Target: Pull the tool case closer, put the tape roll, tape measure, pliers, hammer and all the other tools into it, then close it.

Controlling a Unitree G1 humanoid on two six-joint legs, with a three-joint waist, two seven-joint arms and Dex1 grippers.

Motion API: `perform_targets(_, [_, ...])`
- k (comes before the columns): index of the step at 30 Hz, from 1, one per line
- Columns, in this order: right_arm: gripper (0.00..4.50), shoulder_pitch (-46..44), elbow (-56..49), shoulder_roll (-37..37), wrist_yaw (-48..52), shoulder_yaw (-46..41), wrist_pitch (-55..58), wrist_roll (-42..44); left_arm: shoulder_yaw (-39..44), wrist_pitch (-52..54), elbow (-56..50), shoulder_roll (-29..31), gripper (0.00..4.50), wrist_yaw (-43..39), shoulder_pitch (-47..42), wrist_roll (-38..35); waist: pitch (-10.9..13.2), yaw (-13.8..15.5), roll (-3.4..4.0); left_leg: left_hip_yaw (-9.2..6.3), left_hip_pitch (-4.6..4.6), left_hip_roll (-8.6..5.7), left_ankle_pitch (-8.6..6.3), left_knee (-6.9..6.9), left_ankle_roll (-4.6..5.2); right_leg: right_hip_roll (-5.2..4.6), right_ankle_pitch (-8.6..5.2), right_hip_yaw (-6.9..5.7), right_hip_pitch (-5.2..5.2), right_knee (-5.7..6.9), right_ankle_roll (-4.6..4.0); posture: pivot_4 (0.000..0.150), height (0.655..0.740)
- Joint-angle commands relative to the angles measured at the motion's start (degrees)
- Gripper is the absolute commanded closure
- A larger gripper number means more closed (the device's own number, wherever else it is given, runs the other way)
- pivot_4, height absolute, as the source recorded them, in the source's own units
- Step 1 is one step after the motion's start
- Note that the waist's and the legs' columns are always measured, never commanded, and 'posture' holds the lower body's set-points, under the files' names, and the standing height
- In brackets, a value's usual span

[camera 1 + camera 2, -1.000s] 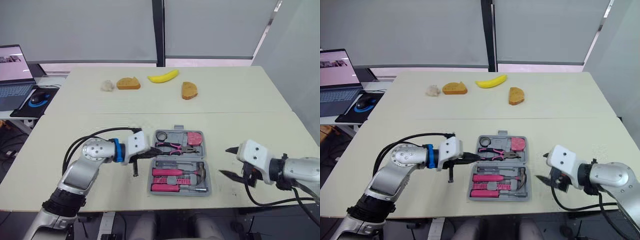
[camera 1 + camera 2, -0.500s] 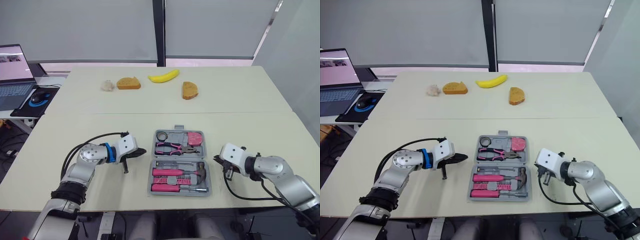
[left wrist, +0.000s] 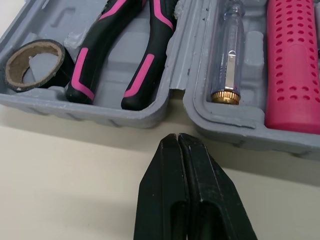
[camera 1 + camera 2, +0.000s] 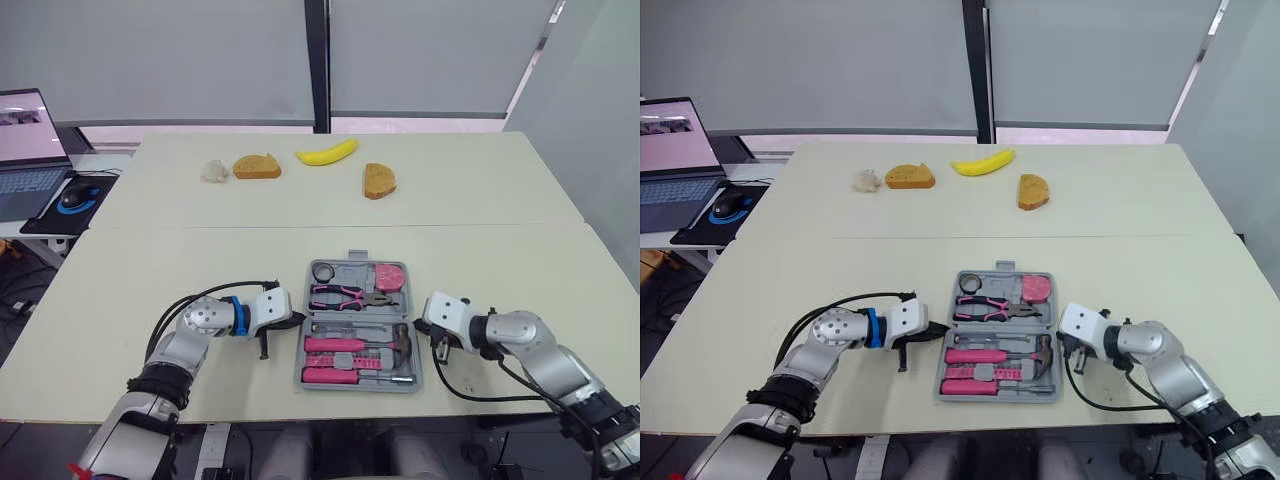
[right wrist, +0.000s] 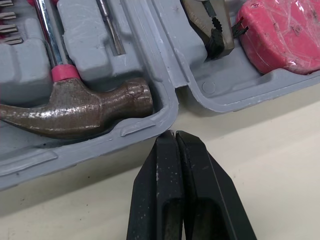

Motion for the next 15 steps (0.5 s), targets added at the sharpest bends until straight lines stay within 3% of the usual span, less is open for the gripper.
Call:
perform_targets(1, [4.48,-1.7,0.4,1.5,0.6,0.2,-1.7,-0.5,-0.5,-1.9,0.5,-0.7,4.50,0.8,-1.1,0.8,0.0,-0.1,0.00,0.00,0.00,0.00,0.00,0.00,0.00,0.00,0.00,0.00,0.00,0.00,0.00,0.150,0.7400])
perform_targets(15, [4.48,-3.2,2.3,3.7,3.1,0.1,-4.1,-2.1,-0.3,-4.8,2.8,-2.1,4.50,2.4,-2.8,1.6,0.0,-0.1,0.01,0.00,0.03,-0.01,0.00,0.01,-0.01,0.01,0.00,0.01,-0.01,0.07,0.00,0.150,0.7400])
